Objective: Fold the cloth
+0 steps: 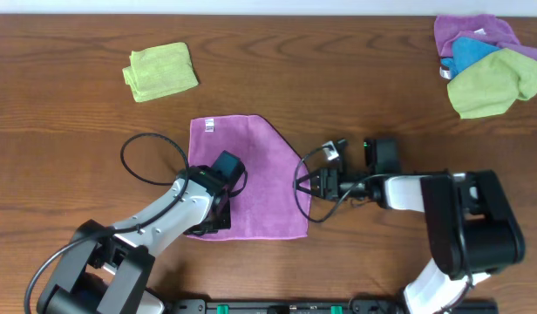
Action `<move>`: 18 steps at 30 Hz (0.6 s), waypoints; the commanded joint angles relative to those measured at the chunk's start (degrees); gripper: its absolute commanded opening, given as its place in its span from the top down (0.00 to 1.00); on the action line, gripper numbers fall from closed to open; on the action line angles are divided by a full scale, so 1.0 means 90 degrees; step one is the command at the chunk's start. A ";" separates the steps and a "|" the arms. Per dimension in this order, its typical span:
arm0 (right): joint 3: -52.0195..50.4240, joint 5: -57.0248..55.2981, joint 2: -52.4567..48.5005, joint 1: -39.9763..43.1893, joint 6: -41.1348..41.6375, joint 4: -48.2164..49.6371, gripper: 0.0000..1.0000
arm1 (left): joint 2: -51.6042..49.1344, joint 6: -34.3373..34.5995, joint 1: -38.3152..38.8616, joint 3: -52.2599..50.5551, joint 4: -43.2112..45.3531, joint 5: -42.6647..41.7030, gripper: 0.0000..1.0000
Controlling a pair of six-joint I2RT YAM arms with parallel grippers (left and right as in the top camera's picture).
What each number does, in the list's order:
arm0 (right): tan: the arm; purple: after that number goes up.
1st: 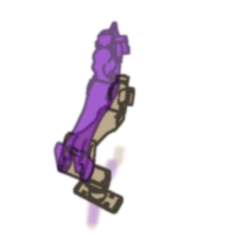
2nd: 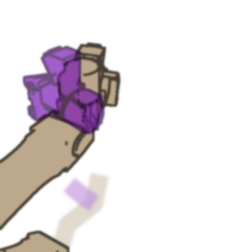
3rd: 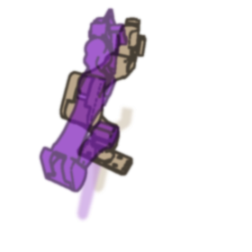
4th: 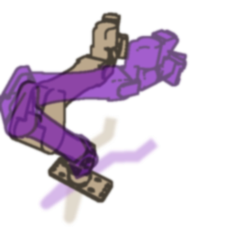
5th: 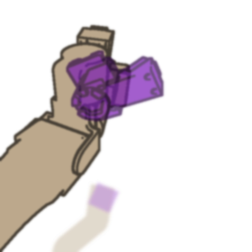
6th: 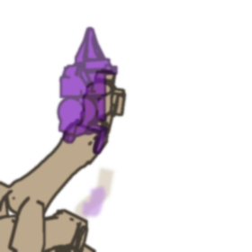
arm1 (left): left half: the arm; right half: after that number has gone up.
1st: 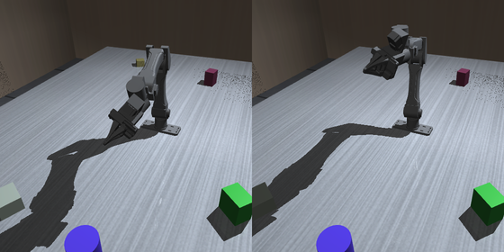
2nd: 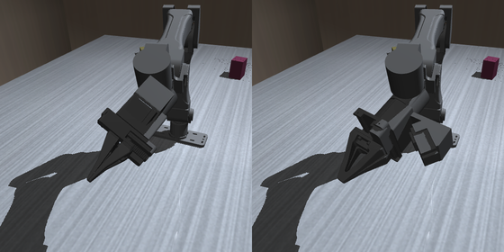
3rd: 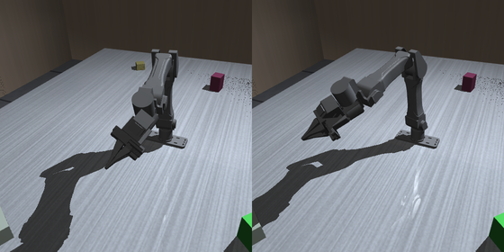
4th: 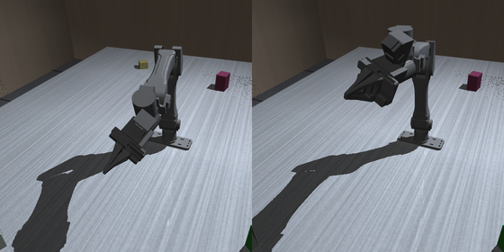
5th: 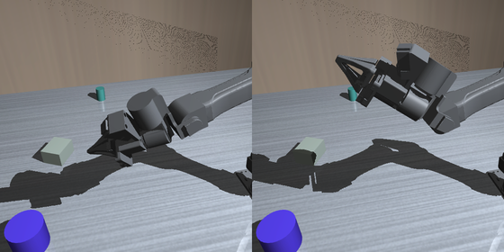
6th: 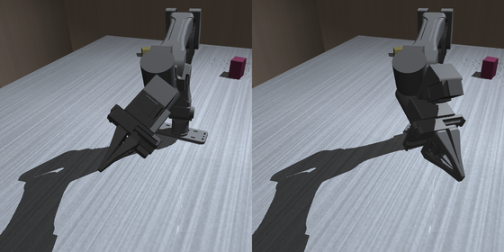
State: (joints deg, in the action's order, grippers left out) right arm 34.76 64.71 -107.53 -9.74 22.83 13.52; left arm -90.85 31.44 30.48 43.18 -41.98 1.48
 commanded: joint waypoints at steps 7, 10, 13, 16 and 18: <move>0.0168 -0.0534 -0.0262 -0.0143 0.1280 0.1513 0.21 | -0.0141 -0.0165 -0.0015 -0.0197 0.0216 -0.0126 0.94; 0.0522 -0.0546 -0.0287 -0.0134 0.1275 0.1549 0.19 | -0.0141 -0.0165 -0.0012 -0.0197 0.0221 -0.0126 0.94; 0.0962 -0.0542 -0.0459 -0.0136 0.1394 0.1549 0.19 | -0.0141 -0.0185 -0.0012 -0.0197 0.0243 -0.0129 0.94; 0.1377 -0.0352 -0.0738 -0.0136 0.1513 0.1549 0.20 | -0.0141 -0.0192 -0.0015 -0.0197 0.0255 -0.0124 0.94; 0.1647 -0.0233 -0.0952 -0.0136 0.1642 0.1549 0.20 | -0.0141 -0.0192 -0.0015 -0.0197 0.0265 -0.0124 0.94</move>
State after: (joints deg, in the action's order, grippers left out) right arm 47.03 60.69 -113.32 -11.11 35.05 27.53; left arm -90.85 30.76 30.48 43.18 -41.85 1.48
